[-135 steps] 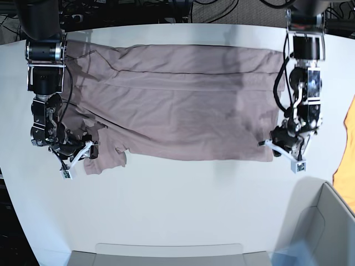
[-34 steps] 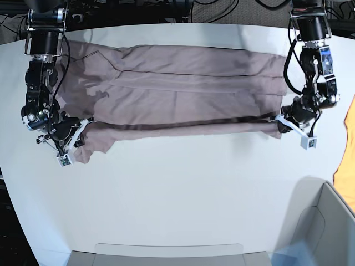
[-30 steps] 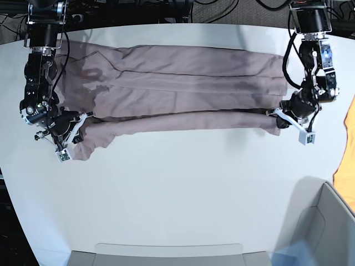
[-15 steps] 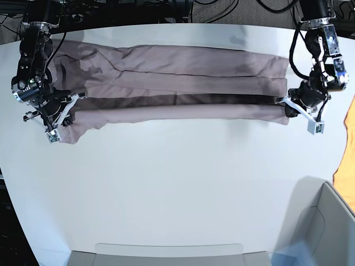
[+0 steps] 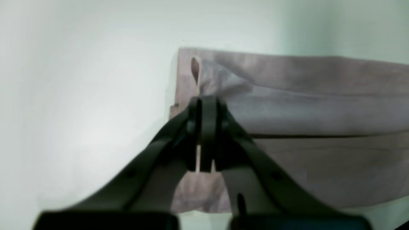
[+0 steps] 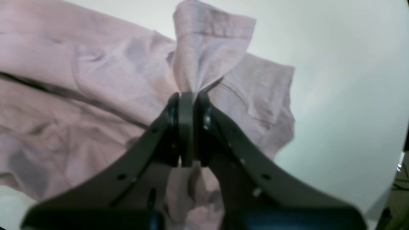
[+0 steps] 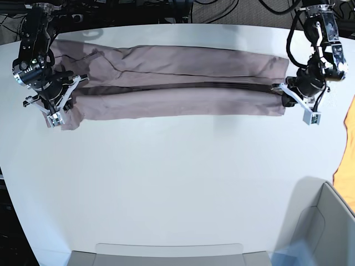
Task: Fold the T-shirt properly
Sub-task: 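Fold the hem edge over toward the collar fold with both grippers, then lower the hem onto the folded strip and open both grippers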
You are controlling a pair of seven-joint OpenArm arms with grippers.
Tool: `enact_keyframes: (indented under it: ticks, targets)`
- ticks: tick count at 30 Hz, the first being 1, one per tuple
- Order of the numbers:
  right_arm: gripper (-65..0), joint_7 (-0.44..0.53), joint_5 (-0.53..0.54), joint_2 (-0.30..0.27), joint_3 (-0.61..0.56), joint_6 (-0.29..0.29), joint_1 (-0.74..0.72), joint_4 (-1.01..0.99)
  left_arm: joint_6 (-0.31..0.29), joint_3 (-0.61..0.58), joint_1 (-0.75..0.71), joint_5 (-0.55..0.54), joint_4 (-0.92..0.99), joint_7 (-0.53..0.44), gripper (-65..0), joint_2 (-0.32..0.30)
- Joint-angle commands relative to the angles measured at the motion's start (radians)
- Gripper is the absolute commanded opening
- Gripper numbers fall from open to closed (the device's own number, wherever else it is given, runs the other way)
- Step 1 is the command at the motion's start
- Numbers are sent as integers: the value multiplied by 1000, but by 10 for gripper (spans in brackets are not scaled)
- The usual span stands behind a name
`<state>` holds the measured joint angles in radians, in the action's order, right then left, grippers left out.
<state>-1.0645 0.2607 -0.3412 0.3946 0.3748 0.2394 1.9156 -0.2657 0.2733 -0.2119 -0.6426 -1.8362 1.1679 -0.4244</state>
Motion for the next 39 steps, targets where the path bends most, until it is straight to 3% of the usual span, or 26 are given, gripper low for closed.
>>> enact_keyframes:
  ticks: [1, 11, 23, 24, 26, 28, 33, 39]
  targets:
    - [-650, 14, 7, -12, 7, 0, 4, 32, 1, 10, -5, -3, -13, -12, -650, -18]
    - [-650, 14, 7, -9, 117, 0, 127, 97, -1, 74, -88, -6, -59, -12, -650, -40]
    - [-650, 14, 7, -5, 106, 0, 220, 92, 1, 74, -140, -3, -56, -12, -650, -38]
    - [-650, 14, 7, -5, 106, 0, 220, 92, 1, 76, -145, -3, -56, -12, -612, -38]
    - [-572, 14, 7, -5, 106, 0, 219, 92, 1, 77, -168, -3, -63, -16, -495, -38]
    - [-485, 14, 7, -5, 106, 0, 219, 92, 1, 77, -176, -3, -84, -26, -430, -38]
    - [-374, 16, 7, -5, 105, 0, 211, 92, 1, 79, -174, -7, -96, -26, -445, -38]
    - [-367, 19, 4, -9, 56, 0, 203, 89, -1, 68, -148, -13, -82, -56, -426, -40]
